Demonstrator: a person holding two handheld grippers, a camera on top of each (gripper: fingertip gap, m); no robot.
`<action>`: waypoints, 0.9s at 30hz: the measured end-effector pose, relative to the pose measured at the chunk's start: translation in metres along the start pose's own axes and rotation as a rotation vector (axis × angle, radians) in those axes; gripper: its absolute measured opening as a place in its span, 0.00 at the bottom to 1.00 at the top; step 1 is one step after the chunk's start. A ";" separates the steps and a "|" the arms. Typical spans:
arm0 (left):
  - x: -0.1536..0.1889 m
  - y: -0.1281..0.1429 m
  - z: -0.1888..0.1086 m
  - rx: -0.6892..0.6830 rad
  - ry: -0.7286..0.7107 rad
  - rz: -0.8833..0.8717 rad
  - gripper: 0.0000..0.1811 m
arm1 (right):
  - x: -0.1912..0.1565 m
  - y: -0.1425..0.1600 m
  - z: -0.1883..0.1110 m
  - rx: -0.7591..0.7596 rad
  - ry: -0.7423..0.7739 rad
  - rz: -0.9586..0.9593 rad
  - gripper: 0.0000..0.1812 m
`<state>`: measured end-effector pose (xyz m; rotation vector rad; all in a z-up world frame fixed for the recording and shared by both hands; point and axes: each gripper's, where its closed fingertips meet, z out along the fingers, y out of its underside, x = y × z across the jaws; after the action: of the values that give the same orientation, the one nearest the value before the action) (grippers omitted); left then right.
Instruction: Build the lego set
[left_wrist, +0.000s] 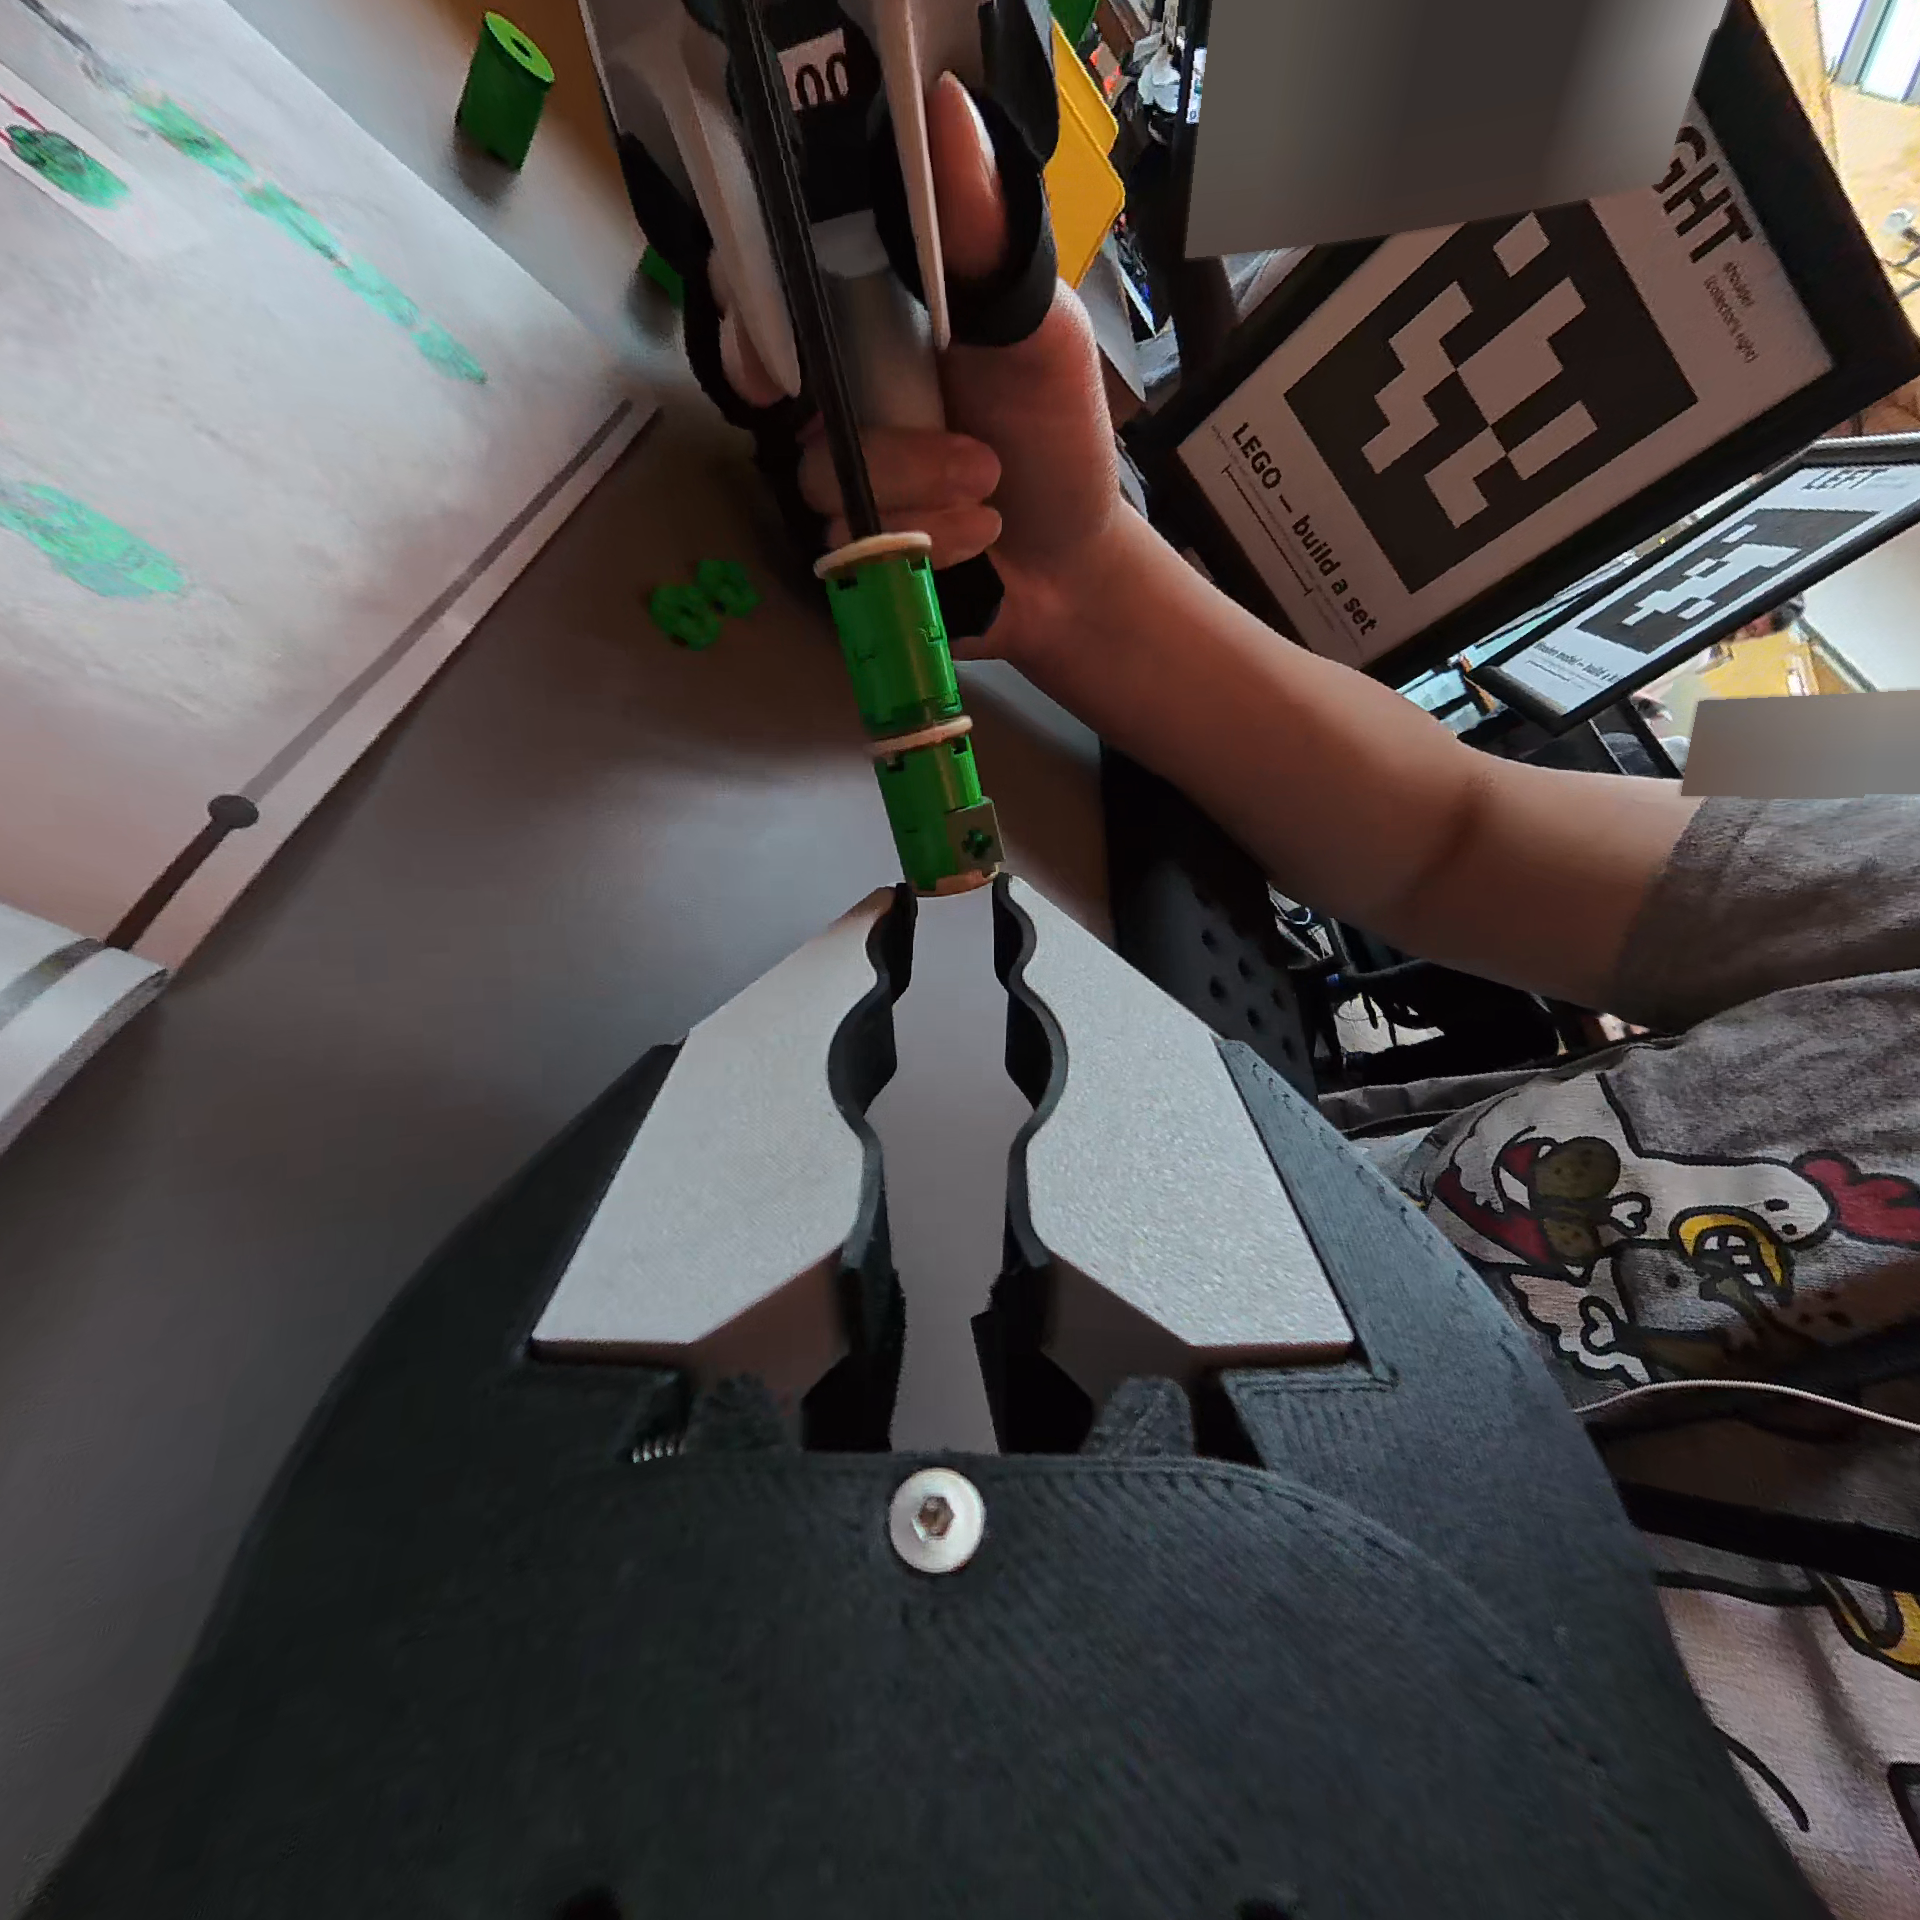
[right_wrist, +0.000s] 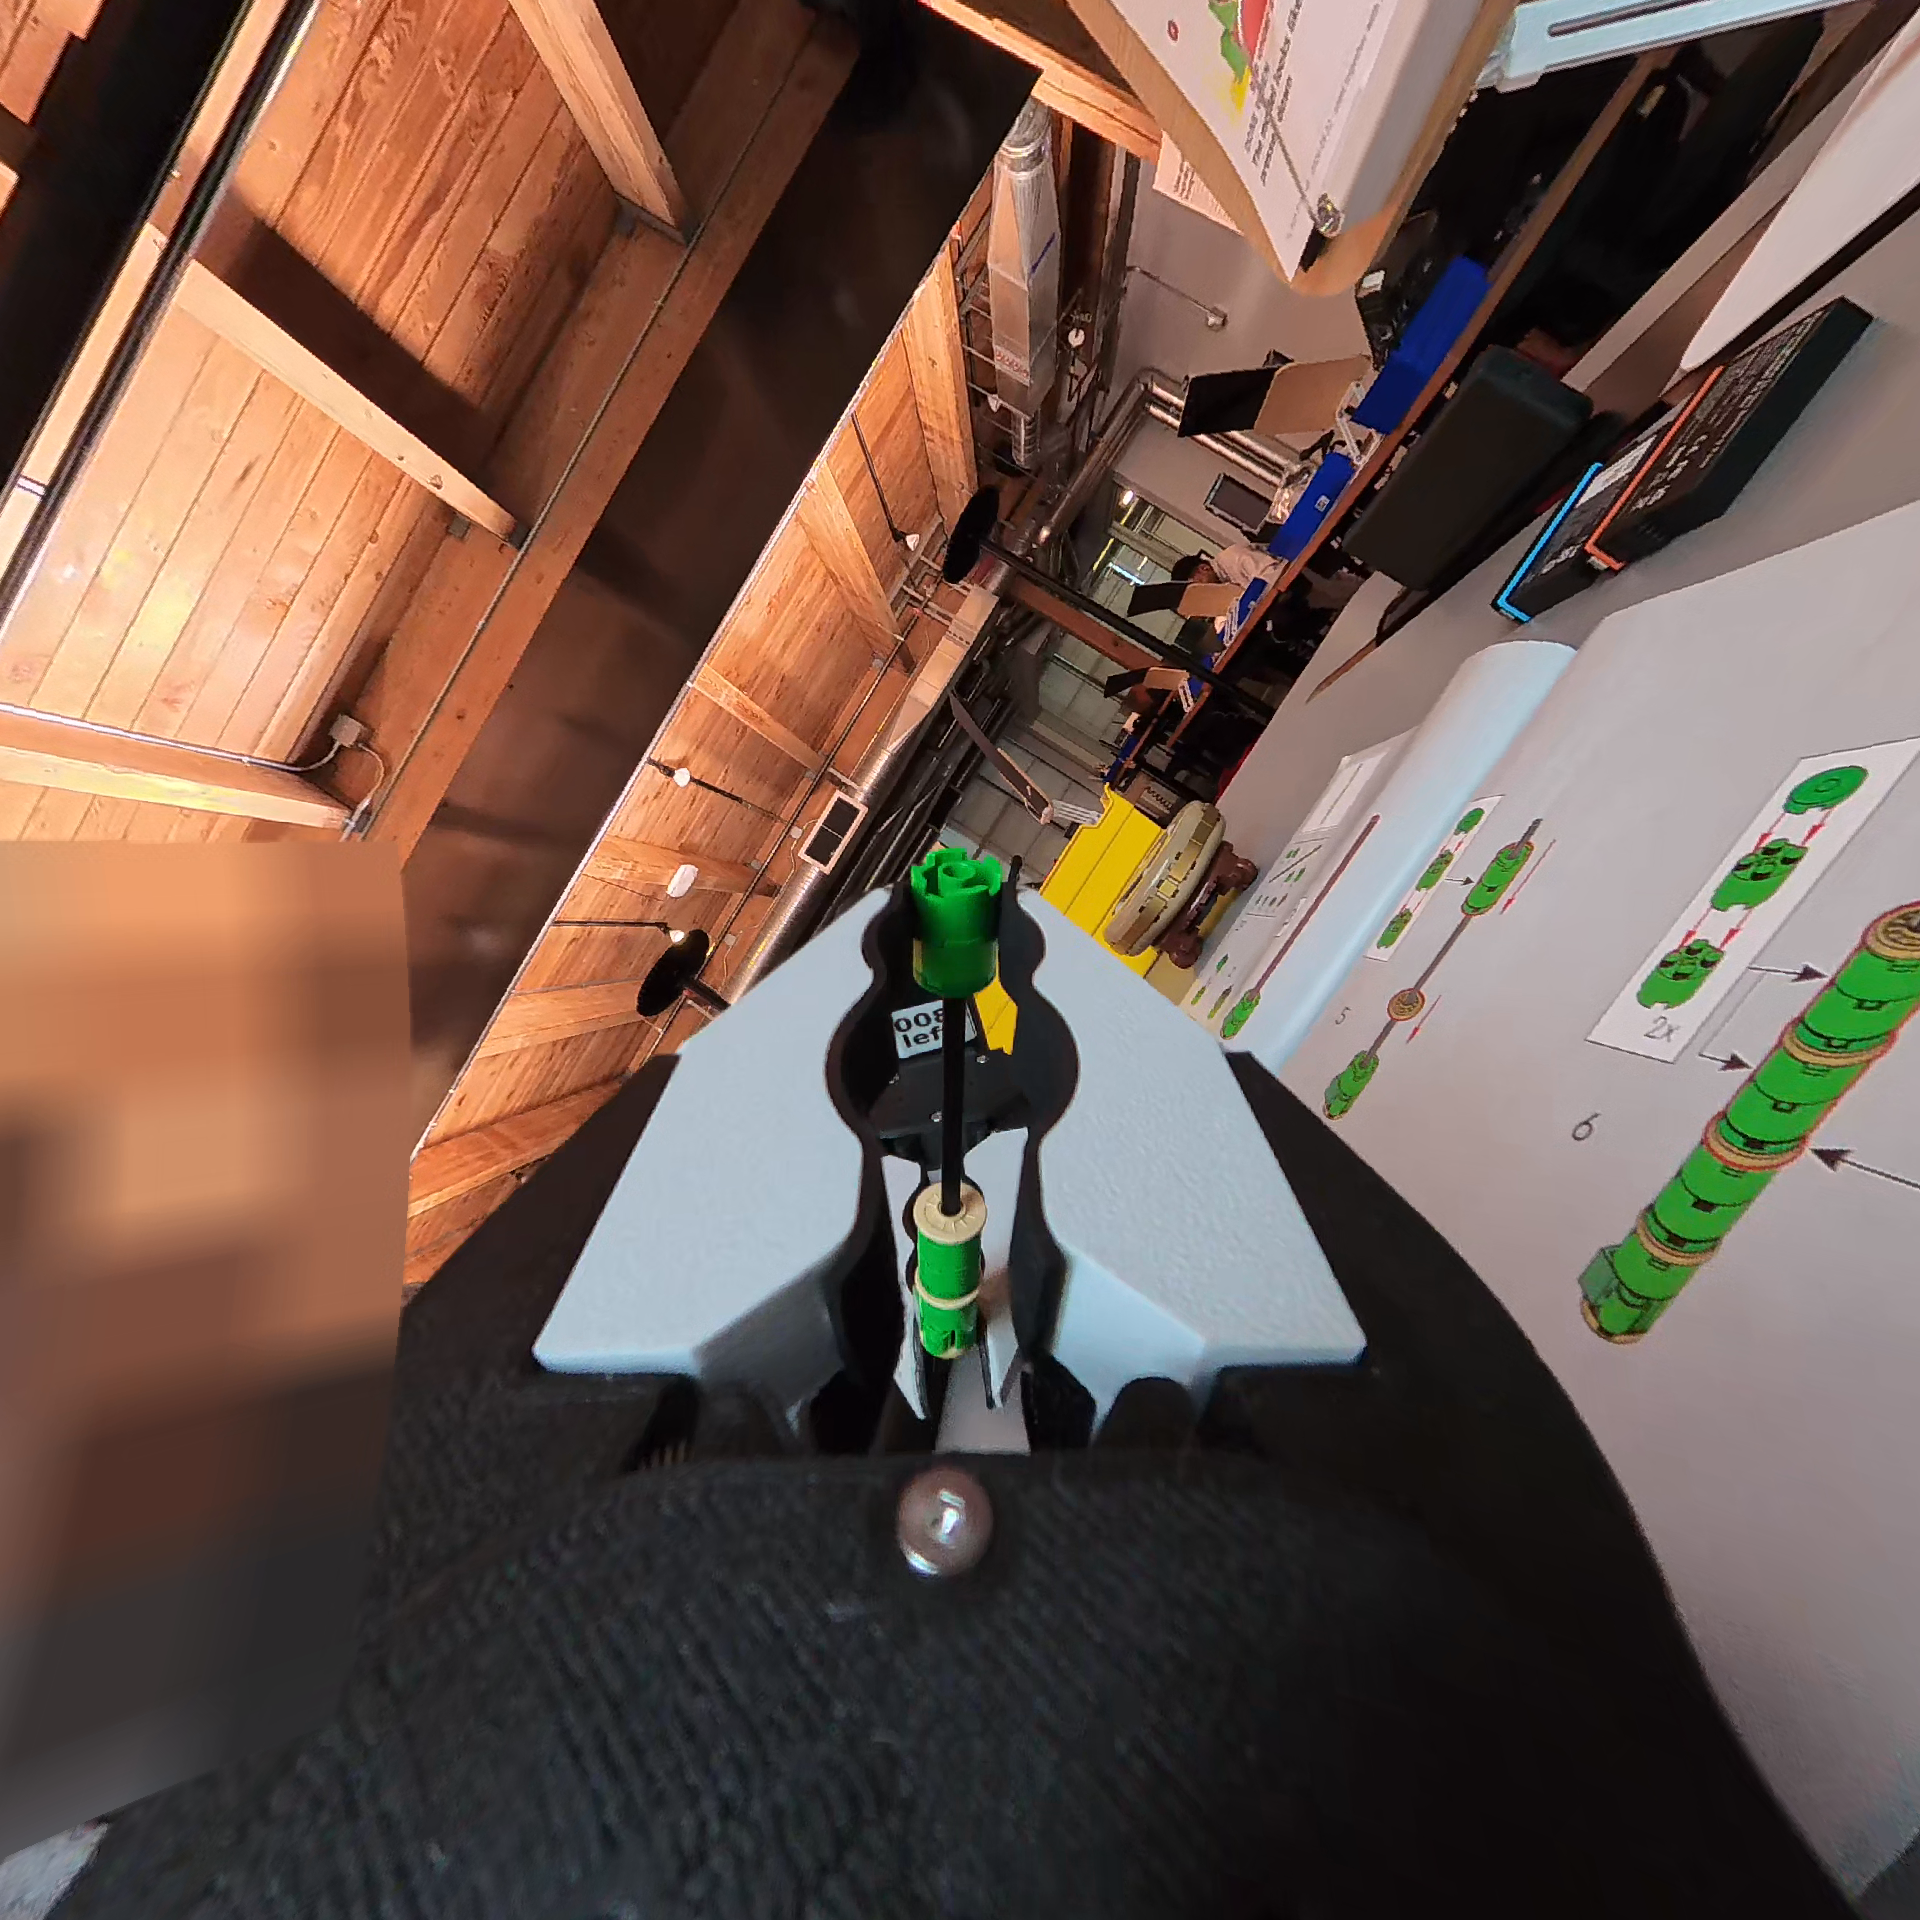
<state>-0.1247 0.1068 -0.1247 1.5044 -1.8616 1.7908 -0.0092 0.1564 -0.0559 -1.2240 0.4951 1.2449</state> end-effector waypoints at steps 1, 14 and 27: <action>0.000 -0.001 -0.001 0.008 0.002 -0.001 0.07 | 0.000 -0.001 0.000 0.005 0.000 0.002 0.07; 0.002 0.008 0.007 -0.054 0.017 -0.019 0.00 | -0.006 -0.005 0.004 0.034 -0.039 -0.018 0.07; 0.005 0.008 0.010 -0.059 0.011 0.018 0.10 | -0.024 0.004 0.014 -0.002 -0.108 -0.063 0.07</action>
<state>-0.1276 0.0946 -0.1292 1.4591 -1.9117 1.7324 -0.0245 0.1583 -0.0327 -1.1588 0.3740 1.2501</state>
